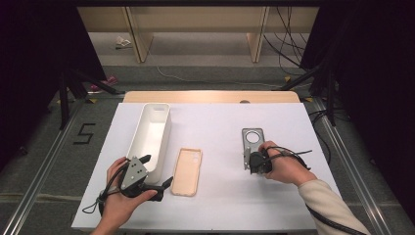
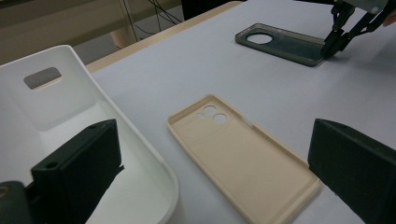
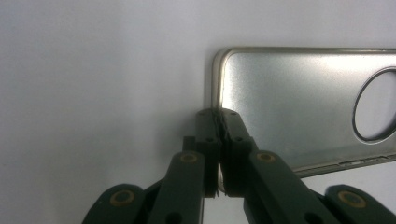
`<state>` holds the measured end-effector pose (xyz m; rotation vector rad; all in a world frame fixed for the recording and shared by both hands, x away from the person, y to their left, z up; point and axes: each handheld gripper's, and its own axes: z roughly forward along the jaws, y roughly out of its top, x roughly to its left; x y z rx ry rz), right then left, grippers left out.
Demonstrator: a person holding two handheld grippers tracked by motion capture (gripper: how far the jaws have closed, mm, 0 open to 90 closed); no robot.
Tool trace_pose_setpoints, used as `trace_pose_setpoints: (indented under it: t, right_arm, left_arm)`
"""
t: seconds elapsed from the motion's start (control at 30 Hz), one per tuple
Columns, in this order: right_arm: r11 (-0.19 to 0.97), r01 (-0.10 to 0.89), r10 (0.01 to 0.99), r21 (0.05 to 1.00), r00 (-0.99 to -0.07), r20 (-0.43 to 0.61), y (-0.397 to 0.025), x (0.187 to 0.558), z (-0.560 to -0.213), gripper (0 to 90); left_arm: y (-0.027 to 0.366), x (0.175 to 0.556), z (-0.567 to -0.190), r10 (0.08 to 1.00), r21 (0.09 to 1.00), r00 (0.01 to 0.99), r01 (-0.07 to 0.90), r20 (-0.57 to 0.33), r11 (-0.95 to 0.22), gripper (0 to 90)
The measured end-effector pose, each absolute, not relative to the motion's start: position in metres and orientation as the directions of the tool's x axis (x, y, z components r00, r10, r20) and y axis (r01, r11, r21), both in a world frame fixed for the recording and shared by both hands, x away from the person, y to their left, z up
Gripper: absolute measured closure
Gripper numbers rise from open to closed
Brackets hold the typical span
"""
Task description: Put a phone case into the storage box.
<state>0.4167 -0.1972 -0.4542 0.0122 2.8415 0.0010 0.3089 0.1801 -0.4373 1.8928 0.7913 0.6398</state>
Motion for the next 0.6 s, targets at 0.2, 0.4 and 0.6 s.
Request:
trace_pose_setpoints:
  t: [0.2,0.4,0.6]
  right_arm:
    - [0.999,0.012,0.020,0.030,-0.953,-0.303,-0.199,0.417,-0.451,88.2]
    - [0.998,0.027,0.042,0.053,-0.949,-0.311,-0.201,0.417,-0.448,89.0]
    - [0.994,0.047,0.076,0.100,-0.947,-0.311,-0.204,0.416,-0.442,89.1]
  left_arm:
    - [0.180,0.309,-0.437,0.752,0.908,0.652,0.253,0.095,-0.334,1.9]
    - [0.180,0.309,-0.437,0.752,0.908,0.652,0.251,0.098,-0.336,1.9]
    - [0.180,0.309,-0.437,0.754,0.909,0.650,0.251,0.098,-0.334,2.1]
